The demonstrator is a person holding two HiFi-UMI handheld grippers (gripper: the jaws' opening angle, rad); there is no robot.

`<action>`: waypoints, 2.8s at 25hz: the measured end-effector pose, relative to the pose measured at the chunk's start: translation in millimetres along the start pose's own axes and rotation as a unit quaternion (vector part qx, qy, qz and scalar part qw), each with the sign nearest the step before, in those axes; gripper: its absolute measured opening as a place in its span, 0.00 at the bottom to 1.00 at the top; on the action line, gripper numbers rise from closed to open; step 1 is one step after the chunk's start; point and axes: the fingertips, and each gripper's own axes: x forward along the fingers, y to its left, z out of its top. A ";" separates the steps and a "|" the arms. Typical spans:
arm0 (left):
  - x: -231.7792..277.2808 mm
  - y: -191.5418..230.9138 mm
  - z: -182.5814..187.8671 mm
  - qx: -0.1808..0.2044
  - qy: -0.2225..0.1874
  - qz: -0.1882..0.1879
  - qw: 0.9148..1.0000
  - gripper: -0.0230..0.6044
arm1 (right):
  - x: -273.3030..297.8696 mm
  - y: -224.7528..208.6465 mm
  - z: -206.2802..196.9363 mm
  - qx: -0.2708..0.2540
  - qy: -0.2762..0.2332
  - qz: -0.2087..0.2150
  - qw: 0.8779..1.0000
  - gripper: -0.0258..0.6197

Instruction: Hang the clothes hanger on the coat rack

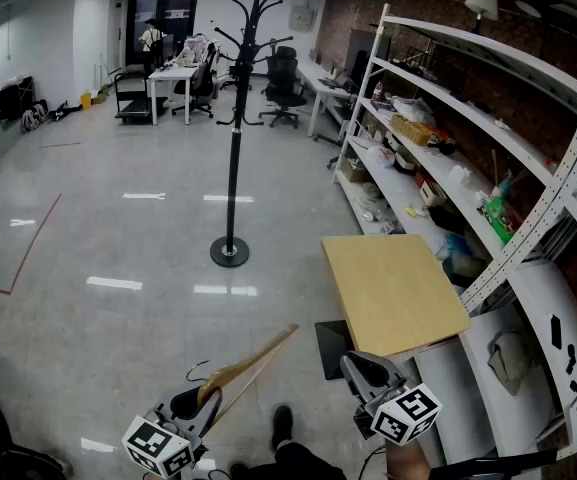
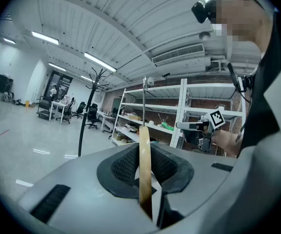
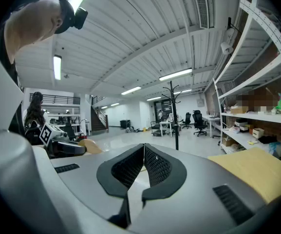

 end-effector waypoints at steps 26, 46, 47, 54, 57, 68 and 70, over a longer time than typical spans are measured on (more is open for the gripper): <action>250.6 135.0 117.0 0.060 0.021 0.041 0.997 0.12 | 219.0 -233.0 53.5 0.006 -0.006 0.028 1.000 0.05; 403.9 374.2 251.7 0.107 -0.011 -0.040 0.993 0.12 | 498.1 -308.3 171.3 -0.036 -0.034 -0.001 0.999 0.05; 408.3 386.1 258.3 0.111 -0.011 -0.044 0.993 0.12 | 510.7 -309.7 175.5 -0.036 -0.036 -0.001 0.999 0.05; 448.0 434.9 295.4 0.113 -0.009 -0.064 0.992 0.12 | 570.7 -338.3 190.3 -0.037 -0.026 -0.004 0.999 0.05; 486.3 451.9 319.0 0.117 -0.007 -0.080 0.990 0.12 | 600.7 -371.2 195.9 -0.031 -0.030 -0.002 0.999 0.05; 616.3 514.5 405.0 0.123 -0.003 -0.075 0.989 0.12 | 688.9 -466.2 263.4 -0.060 -0.087 0.049 0.993 0.05; 630.2 529.4 410.3 0.119 -0.005 -0.068 0.991 0.12 | 701.3 -478.8 267.1 -0.065 -0.087 0.057 0.992 0.05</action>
